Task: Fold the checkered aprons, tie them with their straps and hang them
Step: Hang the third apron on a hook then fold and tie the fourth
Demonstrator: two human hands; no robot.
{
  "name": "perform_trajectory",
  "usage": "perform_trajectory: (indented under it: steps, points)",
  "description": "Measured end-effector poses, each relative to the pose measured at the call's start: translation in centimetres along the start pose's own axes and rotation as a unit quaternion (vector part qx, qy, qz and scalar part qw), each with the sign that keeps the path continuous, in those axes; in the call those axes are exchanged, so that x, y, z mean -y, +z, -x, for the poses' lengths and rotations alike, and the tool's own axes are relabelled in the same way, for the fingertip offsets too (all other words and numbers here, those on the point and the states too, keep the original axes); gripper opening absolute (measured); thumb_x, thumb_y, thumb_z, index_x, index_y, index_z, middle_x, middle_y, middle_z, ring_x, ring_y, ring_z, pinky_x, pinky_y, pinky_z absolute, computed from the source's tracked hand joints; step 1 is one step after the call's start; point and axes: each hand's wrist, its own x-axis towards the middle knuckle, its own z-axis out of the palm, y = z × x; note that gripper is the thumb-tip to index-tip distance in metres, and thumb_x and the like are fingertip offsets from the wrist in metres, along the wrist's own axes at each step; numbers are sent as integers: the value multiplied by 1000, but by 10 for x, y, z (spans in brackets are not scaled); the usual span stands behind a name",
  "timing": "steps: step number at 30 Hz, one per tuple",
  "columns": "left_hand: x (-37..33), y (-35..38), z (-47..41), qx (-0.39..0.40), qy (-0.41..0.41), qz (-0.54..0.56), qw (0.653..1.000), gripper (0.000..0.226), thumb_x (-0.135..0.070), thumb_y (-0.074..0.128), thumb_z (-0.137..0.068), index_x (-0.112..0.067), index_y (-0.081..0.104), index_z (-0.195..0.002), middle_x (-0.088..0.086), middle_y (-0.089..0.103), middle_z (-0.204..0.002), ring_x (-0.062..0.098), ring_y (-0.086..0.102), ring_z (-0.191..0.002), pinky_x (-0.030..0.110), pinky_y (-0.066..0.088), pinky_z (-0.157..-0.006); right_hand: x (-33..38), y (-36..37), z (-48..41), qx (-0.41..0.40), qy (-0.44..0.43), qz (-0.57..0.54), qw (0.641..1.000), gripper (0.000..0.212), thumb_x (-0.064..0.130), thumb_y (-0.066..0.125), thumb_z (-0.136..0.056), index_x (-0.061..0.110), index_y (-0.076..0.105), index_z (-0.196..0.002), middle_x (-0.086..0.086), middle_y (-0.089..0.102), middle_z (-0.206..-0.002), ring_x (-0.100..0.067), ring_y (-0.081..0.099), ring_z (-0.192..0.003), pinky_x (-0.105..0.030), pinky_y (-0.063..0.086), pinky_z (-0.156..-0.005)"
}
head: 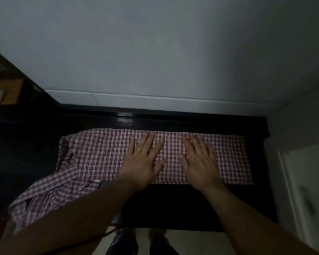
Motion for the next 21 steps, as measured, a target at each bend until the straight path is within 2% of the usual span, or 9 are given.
perform_trajectory:
  steps: [3, 6, 8, 10, 12, 14, 16, 19, 21]
  points:
    - [22, -5, 8, -4, -9, 4, 1000, 72, -65, 17, -106, -33, -4, -167, 5, -11, -173, 25, -12, -161, 53, -7, -128, -7, 1, -2, -4, -8, 11, 1000, 60, 54, 30, -108, 33, 21, -163, 6, 18, -172, -18, 12, -159, -52, 6, -128]
    - [36, -25, 42, -53, 24, 15, 998, 67, -55, 34, -107, -24, 25, -165, 6, 18, -173, 25, 17, -160, 52, 8, -129, -16, -5, -5, -12, -9, 19, 1000, 61, 52, 30, -103, 24, 37, -157, -4, 36, -164, -29, 31, -152, -59, 29, -120]
    - [48, -39, 71, -112, 23, 34, 993, 59, -47, 43, -105, -24, 40, -159, 0, 36, -165, 21, 31, -154, 53, 18, -126, -34, -16, -6, -1, 13, 48, 999, 64, 51, 30, -100, 19, 40, -154, -11, 40, -161, -35, 38, -147, -61, 36, -115]
    - [79, -52, 107, -177, -58, 80, 979, 52, -41, 51, -102, -23, 50, -150, 0, 48, -153, 20, 43, -144, 51, 27, -121, -23, -27, -11, 16, 42, 72, 996, 61, 49, 35, -102, 19, 36, -156, -13, 37, -162, -35, 39, -145, -60, 33, -117]
    - [116, -59, 130, -221, -196, 118, 948, 44, -37, 56, -101, -21, 54, -142, 3, 53, -144, 24, 49, -134, 49, 36, -113, 11, -32, -14, 4, 40, 55, 998, 52, 40, 51, -100, 14, 47, -145, -17, 48, -148, -37, 49, -131, -55, 41, -111]
    - [157, -63, 138, -194, -317, 172, 912, 39, -33, 55, -104, -15, 56, -138, 11, 56, -138, 31, 53, -127, 50, 41, -107, 68, -39, -11, -38, -7, 20, 999, 19, 30, 59, -96, 15, 62, -107, -12, 62, -108, -31, 59, -97, -45, 52, -88]
    - [186, -68, 132, -108, -375, 275, 879, 37, -29, 55, -106, -8, 58, -136, 18, 62, -134, 36, 58, -124, 45, 45, -105, 127, -44, -3, 7, 1, -60, 998, 27, 33, 54, -101, 21, 56, -76, -1, 59, -81, -20, 58, -74, -39, 53, -72]
    - [213, -68, 129, 10, -368, 342, 865, 30, -35, 66, -101, -9, 71, -116, 14, 74, -112, 30, 69, -106, 36, 53, -90, 204, -15, 19, 165, 92, -195, 963, 44, 41, 50, -101, 12, 64, -70, -7, 68, -72, -28, 66, -69, -42, 56, -67]
    - [214, -67, 125, 66, -336, 366, 865, 36, -50, 76, -90, -14, 74, -95, 5, 75, -88, 22, 72, -87, 31, 52, -73, 237, 15, 35, 237, 166, -336, 896, 39, 43, 54, -90, 9, 69, -76, -11, 73, -76, -33, 71, -74, -55, 60, -74]
